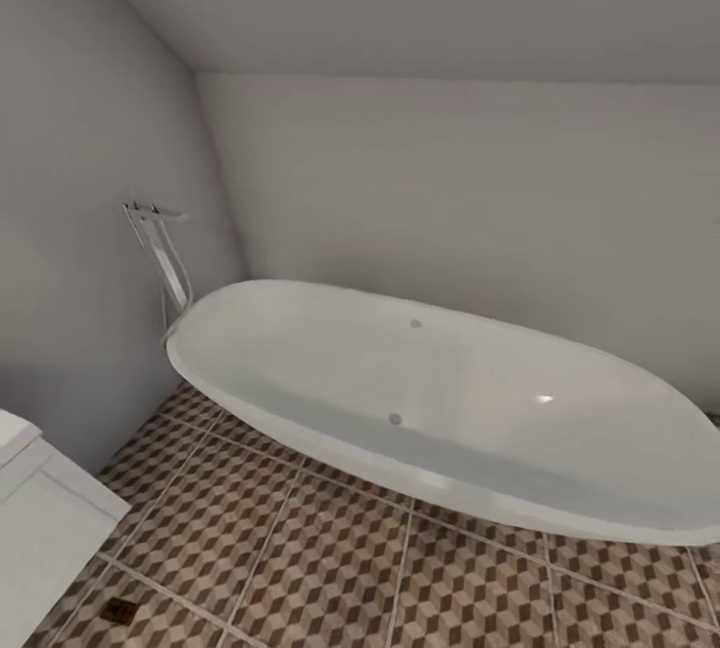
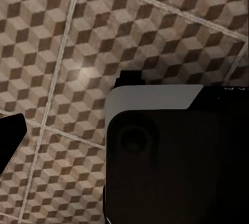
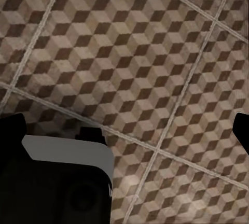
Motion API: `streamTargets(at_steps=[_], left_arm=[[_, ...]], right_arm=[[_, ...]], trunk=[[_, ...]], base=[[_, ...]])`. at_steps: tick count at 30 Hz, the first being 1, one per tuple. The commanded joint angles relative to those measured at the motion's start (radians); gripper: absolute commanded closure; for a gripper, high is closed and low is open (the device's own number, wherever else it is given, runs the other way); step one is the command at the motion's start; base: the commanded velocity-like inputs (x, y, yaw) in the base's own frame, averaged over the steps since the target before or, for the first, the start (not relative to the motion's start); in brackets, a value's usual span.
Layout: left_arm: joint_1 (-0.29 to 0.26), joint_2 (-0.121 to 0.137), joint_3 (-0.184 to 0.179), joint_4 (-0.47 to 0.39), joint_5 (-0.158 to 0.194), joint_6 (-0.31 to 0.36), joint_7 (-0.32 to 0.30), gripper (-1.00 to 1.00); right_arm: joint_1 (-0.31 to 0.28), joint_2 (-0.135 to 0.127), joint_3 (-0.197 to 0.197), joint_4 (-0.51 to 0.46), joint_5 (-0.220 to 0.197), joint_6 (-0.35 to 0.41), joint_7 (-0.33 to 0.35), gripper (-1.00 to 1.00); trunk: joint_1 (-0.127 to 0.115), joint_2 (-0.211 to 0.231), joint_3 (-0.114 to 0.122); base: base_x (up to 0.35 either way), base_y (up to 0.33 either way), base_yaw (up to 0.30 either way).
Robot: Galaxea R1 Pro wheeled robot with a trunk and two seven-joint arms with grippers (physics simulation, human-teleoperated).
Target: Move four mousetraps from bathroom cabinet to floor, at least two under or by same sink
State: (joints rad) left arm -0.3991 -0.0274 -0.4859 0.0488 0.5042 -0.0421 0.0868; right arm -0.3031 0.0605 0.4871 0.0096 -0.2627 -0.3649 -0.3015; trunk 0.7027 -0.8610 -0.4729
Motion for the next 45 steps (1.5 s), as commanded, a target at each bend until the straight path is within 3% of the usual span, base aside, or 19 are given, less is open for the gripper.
streamTargets(at_steps=[1,45], left_arm=[[-0.001,-0.001,-0.009,0.003,0.008,-0.004,0.001,-1.0],[-0.001,-0.002,-0.008,0.003,0.008,-0.004,-0.001,-1.0]], right_arm=[[-0.001,0.0,0.008,0.001,-0.009,-0.003,-0.002,-1.0],[-0.001,-0.001,0.008,0.001,-0.009,-0.003,-0.002,-1.0]], trunk=[[0.0,-0.001,0.0],[0.0,-0.001,0.056]], base=[[0.0,0.0,-0.224],[0.0,0.0,-0.224]])
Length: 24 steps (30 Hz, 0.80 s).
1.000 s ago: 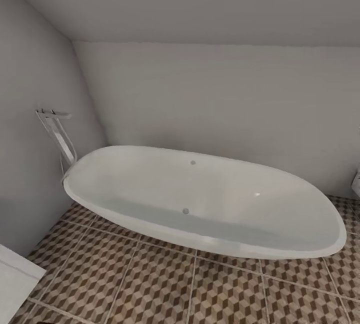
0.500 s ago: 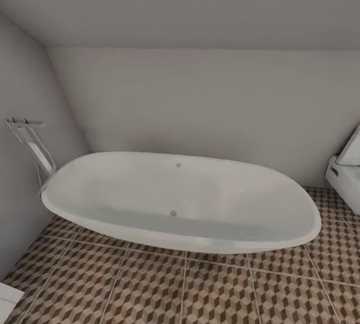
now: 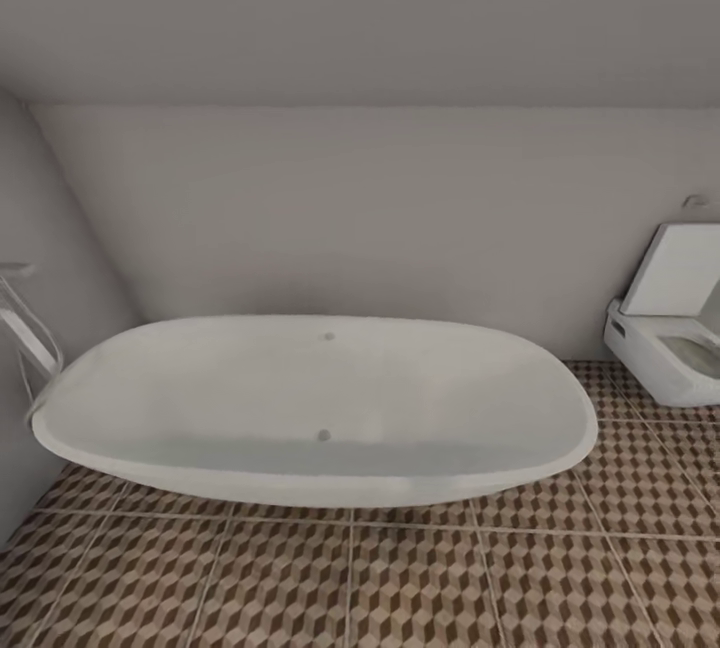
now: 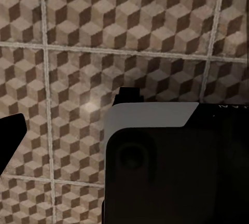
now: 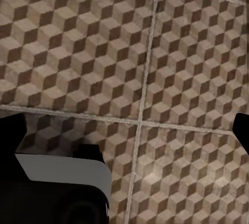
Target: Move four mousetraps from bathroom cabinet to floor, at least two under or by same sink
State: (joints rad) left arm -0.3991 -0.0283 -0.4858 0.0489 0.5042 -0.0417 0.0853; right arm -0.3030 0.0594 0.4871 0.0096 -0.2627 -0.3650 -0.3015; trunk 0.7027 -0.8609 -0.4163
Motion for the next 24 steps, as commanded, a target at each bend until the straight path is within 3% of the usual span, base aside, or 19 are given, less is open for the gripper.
streamTargets(at_steps=[1,24], left_arm=[[-0.001,-0.001,-0.009,0.003,0.008,-0.004,0.001,-1.0],[-0.001,-0.001,-0.009,0.003,0.007,-0.004,0.001,-1.0]], right_arm=[[-0.001,0.0,0.008,0.001,-0.009,-0.003,-0.002,-1.0],[-0.001,0.001,0.008,0.001,-0.009,-0.003,-0.002,-1.0]], trunk=[[0.0,-0.001,0.0],[0.0,-0.001,0.029]], base=[[0.0,0.0,-0.224],[0.0,0.0,-0.224]])
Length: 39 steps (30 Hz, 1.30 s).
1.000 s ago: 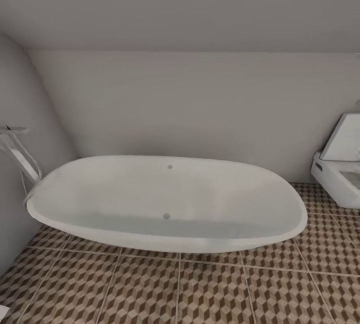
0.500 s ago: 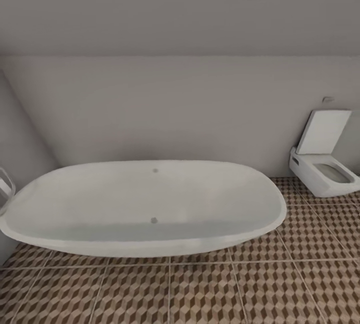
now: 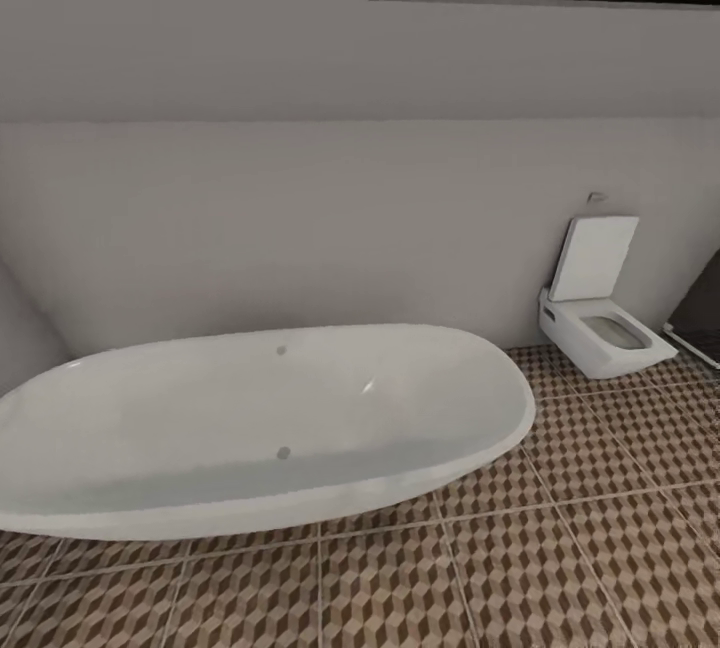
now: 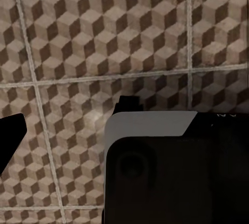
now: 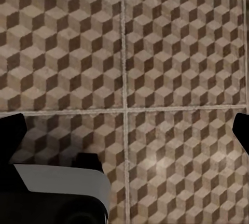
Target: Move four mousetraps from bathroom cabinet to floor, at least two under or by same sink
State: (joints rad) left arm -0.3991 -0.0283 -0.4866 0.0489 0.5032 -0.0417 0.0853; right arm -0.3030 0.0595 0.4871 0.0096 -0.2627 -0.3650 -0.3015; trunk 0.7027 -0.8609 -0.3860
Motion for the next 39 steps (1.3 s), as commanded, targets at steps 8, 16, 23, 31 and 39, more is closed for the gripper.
streamTargets(at_steps=[8,16,23,31,39], left_arm=[[-0.001,-0.001,-0.008,0.003,0.008,-0.004,0.001,-1.0],[-0.001,-0.001,-0.009,0.003,0.008,-0.004,0.001,-1.0],[-0.001,-0.001,-0.008,0.003,0.008,-0.004,0.001,-1.0],[-0.001,-0.001,-0.009,0.003,0.008,-0.004,0.001,-1.0],[-0.001,-0.001,-0.009,0.003,0.008,-0.004,0.001,-1.0]], right_arm=[[-0.001,0.0,0.008,0.001,-0.009,-0.003,-0.002,-1.0],[-0.001,0.0,0.008,0.001,-0.009,-0.003,-0.002,-1.0],[-0.001,0.0,0.008,0.001,-0.009,-0.003,-0.002,-1.0],[-0.001,0.0,0.008,0.001,-0.009,-0.003,-0.002,-1.0],[-0.001,0.0,0.008,0.001,-0.009,-0.003,-0.002,-1.0]], trunk=[[0.0,-0.001,0.009],[0.0,-0.001,0.019],[0.0,-0.001,0.028],[0.0,-0.001,0.038],[0.0,-0.001,0.048]], base=[[0.0,0.0,-0.224],[0.0,0.0,-0.224],[0.0,0.0,-0.224],[0.0,0.0,-0.224],[0.0,0.0,-0.224]])
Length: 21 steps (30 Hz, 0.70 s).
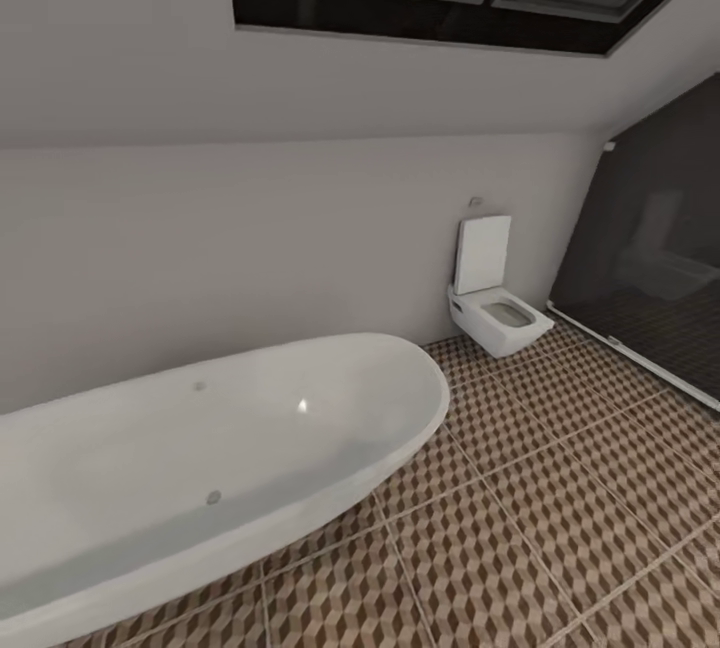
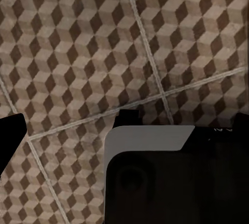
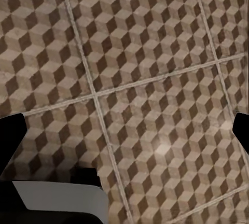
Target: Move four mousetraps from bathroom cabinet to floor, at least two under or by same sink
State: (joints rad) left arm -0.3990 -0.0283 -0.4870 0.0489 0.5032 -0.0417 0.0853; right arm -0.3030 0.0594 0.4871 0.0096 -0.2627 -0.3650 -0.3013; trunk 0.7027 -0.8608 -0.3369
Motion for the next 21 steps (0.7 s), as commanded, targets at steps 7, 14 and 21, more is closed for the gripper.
streamTargets(at_steps=[7,14,21], left_arm=[[-0.001,-0.001,-0.008,0.003,0.008,-0.004,0.001,-1.0],[-0.001,-0.001,-0.008,0.003,0.008,-0.004,0.001,-1.0],[-0.001,-0.001,-0.008,0.003,0.008,-0.004,0.001,-1.0]], right_arm=[[-0.001,0.0,0.008,0.001,-0.009,-0.003,-0.002,-1.0],[-0.001,0.0,0.008,0.001,-0.009,-0.003,-0.002,-1.0],[-0.001,0.001,0.008,0.001,-0.009,-0.003,-0.002,-1.0]], trunk=[[0.0,-0.001,0.008],[0.0,-0.001,0.017],[0.0,-0.001,0.025]], base=[[0.0,0.0,-0.224],[0.0,0.0,-0.224],[0.0,0.0,-0.224]])
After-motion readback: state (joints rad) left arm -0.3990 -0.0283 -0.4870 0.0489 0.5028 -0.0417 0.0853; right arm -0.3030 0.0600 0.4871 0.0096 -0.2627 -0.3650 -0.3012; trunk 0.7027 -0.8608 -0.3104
